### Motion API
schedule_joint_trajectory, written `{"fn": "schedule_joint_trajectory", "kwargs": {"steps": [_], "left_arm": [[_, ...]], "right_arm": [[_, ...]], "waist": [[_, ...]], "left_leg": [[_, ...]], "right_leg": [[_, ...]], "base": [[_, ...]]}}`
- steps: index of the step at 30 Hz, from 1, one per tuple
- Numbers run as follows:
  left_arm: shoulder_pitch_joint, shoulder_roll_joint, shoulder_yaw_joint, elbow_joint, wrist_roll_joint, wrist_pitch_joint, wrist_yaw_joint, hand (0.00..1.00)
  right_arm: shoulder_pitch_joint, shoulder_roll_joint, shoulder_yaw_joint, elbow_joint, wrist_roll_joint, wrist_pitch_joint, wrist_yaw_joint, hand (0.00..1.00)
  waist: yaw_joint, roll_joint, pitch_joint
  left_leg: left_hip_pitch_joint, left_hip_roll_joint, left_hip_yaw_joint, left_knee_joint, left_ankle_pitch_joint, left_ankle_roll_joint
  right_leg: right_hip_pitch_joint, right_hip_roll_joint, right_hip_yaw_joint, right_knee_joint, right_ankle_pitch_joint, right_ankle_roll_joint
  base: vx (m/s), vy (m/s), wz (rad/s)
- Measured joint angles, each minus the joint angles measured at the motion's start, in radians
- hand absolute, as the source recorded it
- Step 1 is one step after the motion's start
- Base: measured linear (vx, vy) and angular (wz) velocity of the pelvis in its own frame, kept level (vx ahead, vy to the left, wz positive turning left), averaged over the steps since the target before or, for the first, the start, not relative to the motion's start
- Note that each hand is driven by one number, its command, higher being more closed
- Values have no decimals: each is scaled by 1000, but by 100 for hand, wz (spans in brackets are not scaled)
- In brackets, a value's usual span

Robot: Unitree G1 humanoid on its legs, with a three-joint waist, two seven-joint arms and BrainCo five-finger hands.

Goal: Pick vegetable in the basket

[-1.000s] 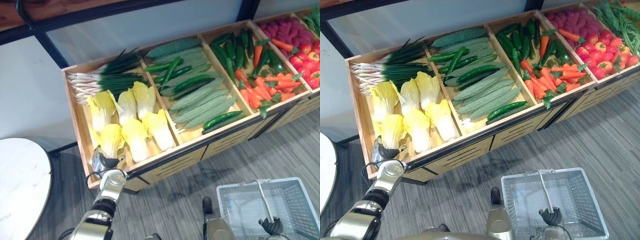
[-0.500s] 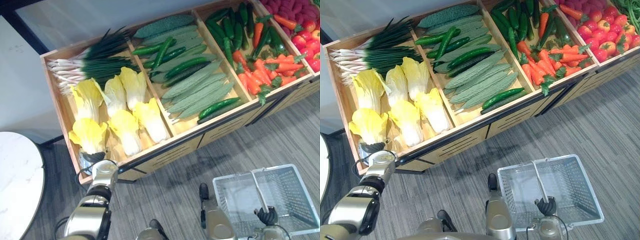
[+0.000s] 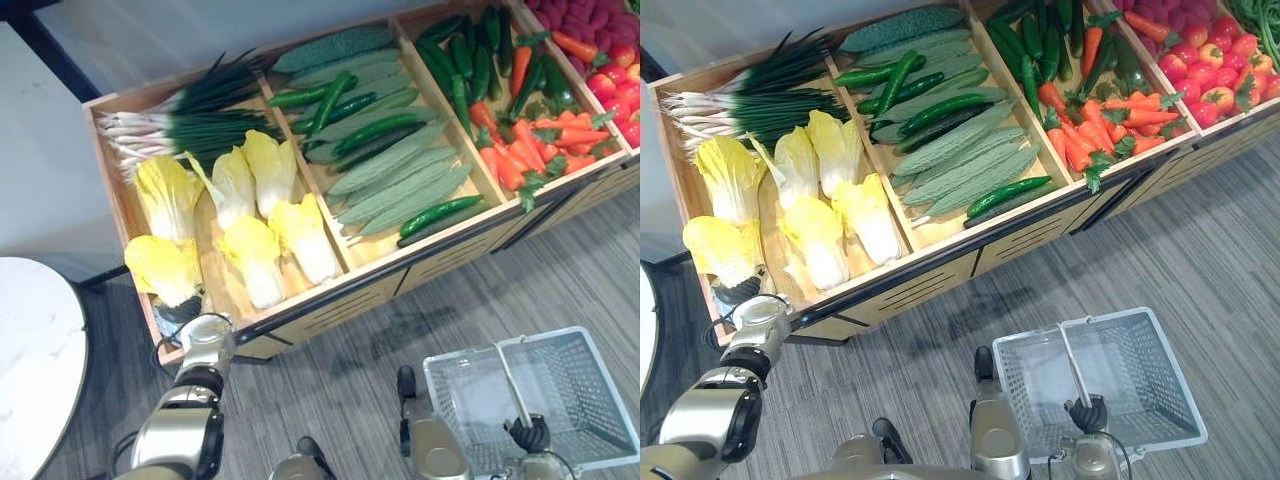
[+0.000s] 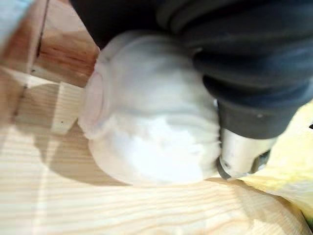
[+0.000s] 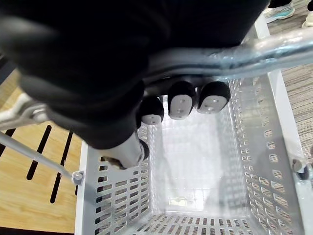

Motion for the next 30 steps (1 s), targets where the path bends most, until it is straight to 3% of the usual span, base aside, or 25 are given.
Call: {"fn": "schedule_joint_trajectory", "kwargs": {"steps": [4,9,15,22,25,28,30], "left_arm": [[67,-74,-1,-134,-1,-25,41,100],[165,-149,-25,-413,4,-38,151,100],[248,-156,-25,-679,16,-80,217,100],[282,-156,-8,-896,56,-123,243,100],[283,-151,-26,-993,114,-144,227,100],[283,-117,-135,-1120,180,-154,119,100],[280,-56,-247,-1175,218,-154,-18,100]], "right_arm": [[19,14,-22,18,-1,1,1,100],[35,24,-80,21,-4,22,2,100],[64,25,-163,21,-9,53,6,100],[76,12,-206,-11,-37,65,22,100],[76,-3,-206,-45,-72,78,43,100],[72,-51,-206,-76,-96,82,60,100],[58,-120,-206,-117,-137,71,100,100]], "waist": [[1,-5,-4],[6,-8,-25],[14,0,-103],[17,1,-151],[17,0,-161],[30,-2,-168],[35,-2,-170]], "left_leg": [[13,-10,-21,-10,0,1],[17,-25,-49,-20,4,7],[29,-31,-76,-35,8,12],[29,-47,-97,-48,13,18],[31,-51,-98,-53,14,18],[38,-52,-75,-53,9,16],[59,-52,-30,-53,0,14]], "right_leg": [[39,-6,-15,-33,11,5],[67,-20,-40,-59,23,7],[100,-24,-67,-74,23,6],[115,-37,-77,-82,20,2],[115,-41,-76,-82,20,2],[104,-39,-47,-80,22,5],[96,-30,-1,-78,29,16]], "base": [[15,1,17],[8,-1,14],[-6,-15,13],[-59,-9,7],[-19,-7,-1],[-3,-1,-22],[21,6,-54]]}}
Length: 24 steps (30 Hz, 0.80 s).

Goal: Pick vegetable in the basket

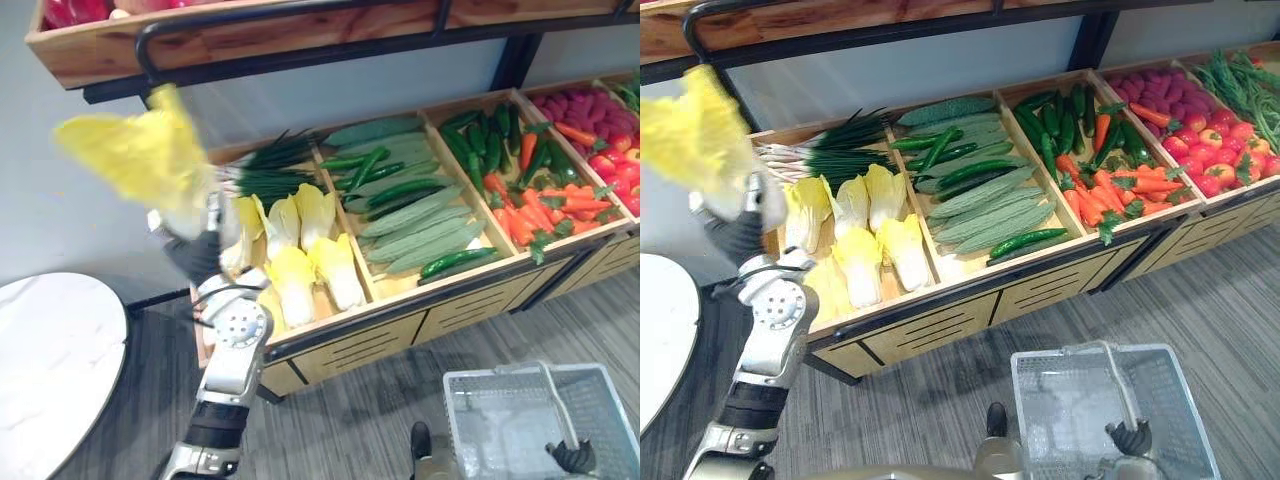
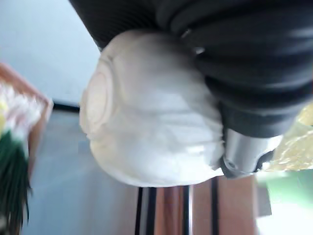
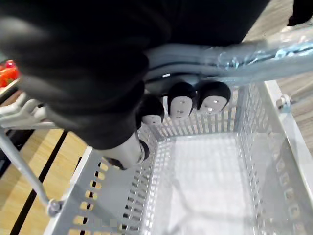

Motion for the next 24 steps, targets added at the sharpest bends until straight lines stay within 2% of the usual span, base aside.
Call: {"fn": "schedule_joint_trajectory", "kwargs": {"steps": [1,3,4,6,7,9,10,12,15,19,22,24], "left_arm": [[-1,10,-24,-6,0,1,-35,100],[-2,42,-103,-9,-3,4,-179,100],[-2,51,-121,-7,-3,5,-206,100],[-4,95,-198,-6,-8,4,-324,100],[-4,128,-253,-5,-9,4,-401,100],[-4,154,-287,-5,-11,0,-464,100],[-4,186,-320,-5,-14,-4,-533,100],[-5,221,-348,-5,-20,-30,-597,100],[-39,291,-452,-5,-22,-75,-738,100],[-106,308,-569,-6,-60,-113,-838,100],[-169,311,-663,-6,-94,-141,-897,100],[-216,310,-735,-6,-103,-163,-933,100]], "right_arm": [[-3,-20,0,-12,-12,-5,9,100],[-18,-91,1,-55,-35,-50,60,100],[-23,-107,2,-65,-45,-62,76,100],[-40,-168,16,-99,-70,-97,138,100],[-58,-214,30,-110,-70,-121,193,100],[-73,-254,58,-114,-70,-143,235,100],[-86,-291,94,-142,-70,-160,276,100],[-102,-321,134,-161,-70,-175,306,100],[-140,-360,198,-232,-69,-186,350,100],[-165,-389,252,-357,-67,-194,390,100],[-187,-411,305,-431,-67,-218,441,100],[-197,-451,341,-469,-67,-235,481,100]], "waist": [[-2,0,-1],[-11,1,-13],[-17,1,-13],[-27,-2,-14],[-28,-3,-13],[-31,-3,-13],[-33,-3,-13],[-37,-4,-13],[-51,-2,-13],[-63,8,-20],[-88,15,-25],[-93,31,-36]], "left_leg": [[8,-1,12,0,-2,0],[25,0,53,-1,-14,-3],[30,1,58,0,-17,-3],[58,2,94,-1,-31,-6],[78,4,125,4,-44,-8],[88,7,145,14,-58,-9],[96,16,169,40,-80,-10],[99,25,188,67,-99,-12],[105,34,239,109,-131,-12],[109,47,300,153,-168,-15],[110,53,329,161,-176,-17],[112,58,367,161,-176,-19]], "right_leg": [[0,2,10,0,0,0],[-18,13,56,8,4,5],[-18,15,62,12,4,5],[-18,26,98,19,4,5],[-18,33,127,25,4,5],[-18,38,147,28,4,5],[-19,45,171,32,4,5],[-21,51,193,35,5,7],[-35,58,228,48,5,7],[-56,68,267,54,5,6],[-71,73,273,66,6,8],[-90,78,273,76,6,8]], "base": [[25,11,-48],[38,12,-54],[35,8,-51],[6,12,-53],[-17,18,-59],[-39,16,-48],[-52,15,-43],[-57,8,-40],[-49,6,-38],[-38,18,-42],[15,12,-21],[60,8,-22]]}}
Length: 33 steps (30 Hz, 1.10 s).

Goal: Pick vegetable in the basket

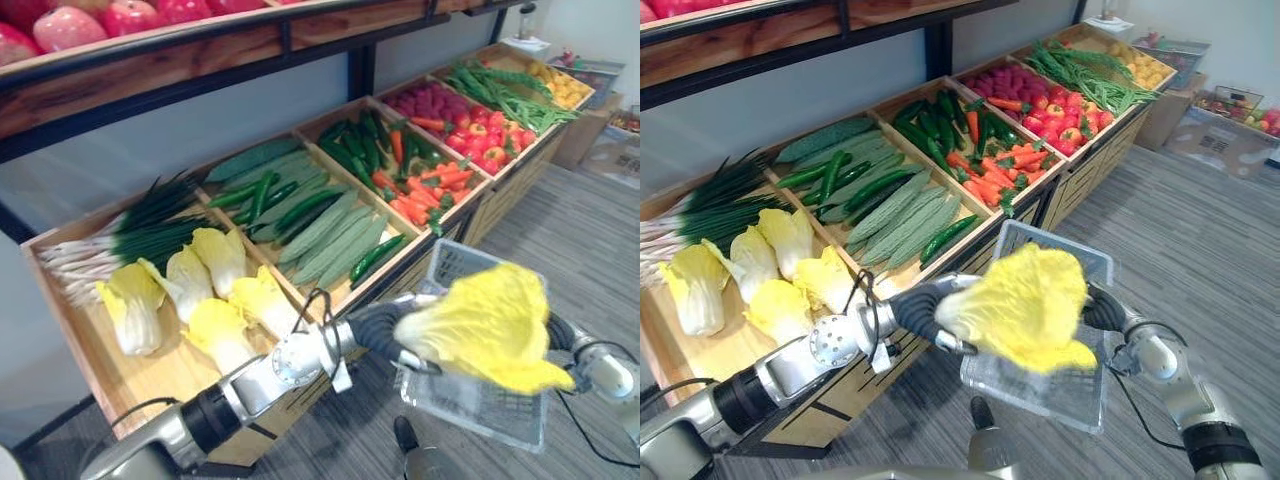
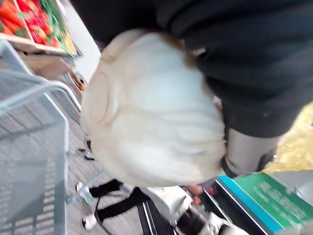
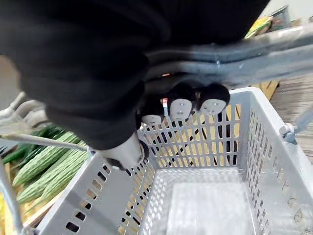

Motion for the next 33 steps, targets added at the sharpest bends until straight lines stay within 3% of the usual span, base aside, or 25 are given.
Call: {"fn": "schedule_joint_trajectory", "kwargs": {"steps": [10,19,23,30,33], "left_arm": [[-60,-2,-237,52,-34,-3,-54,100],[-58,-17,-315,105,-17,19,-45,100],[-32,-88,-320,194,-2,58,-7,100],[-18,-240,-313,369,125,114,94,100],[-13,-283,-302,438,147,141,126,100]], "right_arm": [[-64,-86,80,10,0,-35,146,100],[-75,-143,115,50,-1,-33,187,100],[-95,-143,121,58,-1,-22,217,100],[-168,-124,142,59,-1,20,255,100],[-193,-92,144,59,-1,34,260,100]], "waist": [[-39,44,-26],[-47,81,-51],[-49,81,-51],[-56,81,-51],[-72,81,-51]], "left_leg": [[31,-14,73,-16,2,-4],[30,-28,94,-29,12,-14],[30,-33,95,-38,19,-18],[17,-35,112,-39,23,-18],[18,-39,116,-46,28,-19]], "right_leg": [[-23,2,-11,36,-2,-2],[-47,-5,-11,53,-10,-12],[-53,-6,-11,58,-10,-12],[-83,-1,0,71,-7,-8],[-91,1,1,81,-9,-6]], "base": [[3,-10,-13],[-17,-10,-5],[0,0,0],[16,0,-6],[13,2,-3]]}}
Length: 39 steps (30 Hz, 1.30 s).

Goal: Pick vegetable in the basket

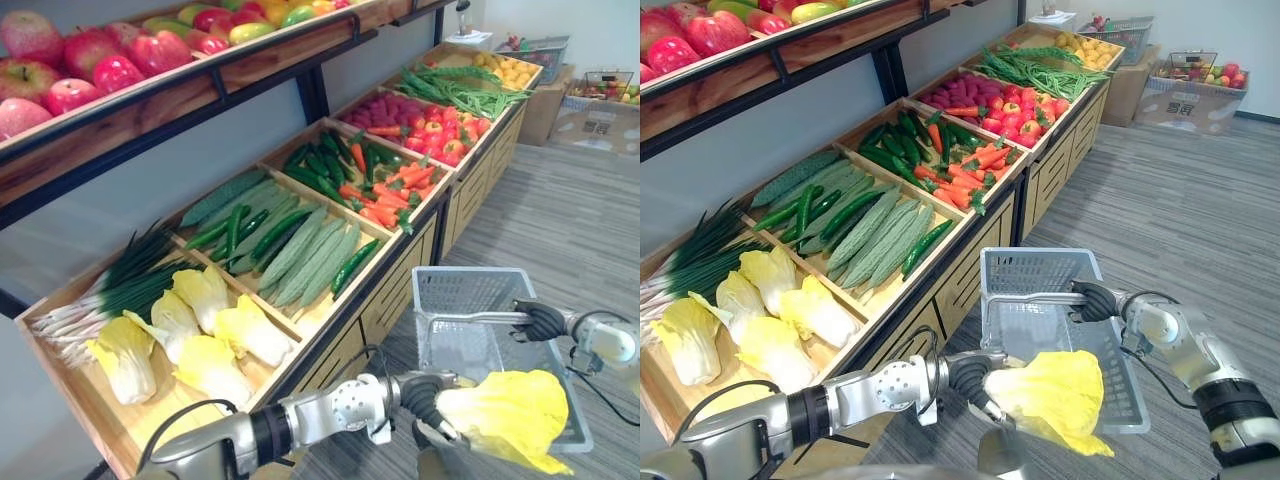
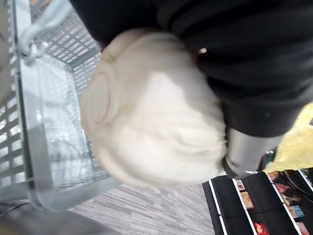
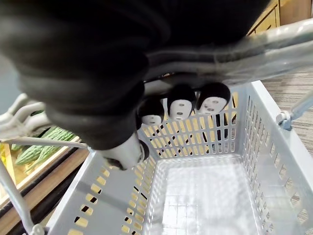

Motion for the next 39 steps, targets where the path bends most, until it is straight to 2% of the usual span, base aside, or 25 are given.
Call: {"fn": "schedule_joint_trajectory", "kwargs": {"steps": [6,11,15,20,25,26,29,33,39], "left_arm": [[2,-90,70,106,72,70,53,100],[2,-152,102,165,76,101,82,100],[1,-168,134,211,113,115,93,100],[1,-202,183,255,115,143,110,100],[1,-221,214,280,153,144,117,100],[1,-234,233,300,154,150,126,0],[0,-267,278,337,168,186,155,0],[-3,-293,343,385,191,201,180,0],[-4,-301,364,411,230,219,193,0]], "right_arm": [[-71,16,41,-1,-1,32,39,100],[-104,36,51,-1,-2,67,62,100],[-152,38,99,-15,-2,67,104,100],[-169,47,119,-65,0,67,133,100],[-190,49,130,-108,1,67,150,100],[-197,49,137,-123,1,68,154,100],[-212,52,155,-164,1,69,167,100],[-228,70,155,-201,5,70,181,100],[-235,91,167,-199,2,97,193,100]], "waist": [[-4,-3,2],[-4,-4,3],[-24,-5,6],[-26,-5,9],[-28,-6,24],[-28,-6,30],[-28,-6,35],[-32,-7,46],[-29,-15,51]], "left_leg": [[11,-11,29,-7,2,1],[6,-15,51,-8,3,-2],[-5,-19,55,-9,5,-1],[-7,-23,59,-10,5,0],[-8,-24,61,-10,6,0],[-8,-24,62,-10,6,0],[-13,-24,72,-10,6,0],[-18,-25,79,-10,11,-2],[-19,-25,80,-10,13,-1]], "right_leg": [[-30,9,25,41,-23,-4],[-62,18,41,68,-33,-5],[-80,18,47,75,-34,-5],[-92,18,52,89,-40,-3],[-99,20,55,100,-45,-3],[-100,20,55,101,-45,-3],[-112,25,64,105,-45,-3],[-123,29,70,109,-43,0],[-126,29,70,114,-46,-5]], "base": [[6,4,-13],[17,5,-11],[11,4,-3],[5,8,-1],[4,4,-1],[25,15,-4],[31,17,-8],[36,13,-4],[0,0,0]]}}
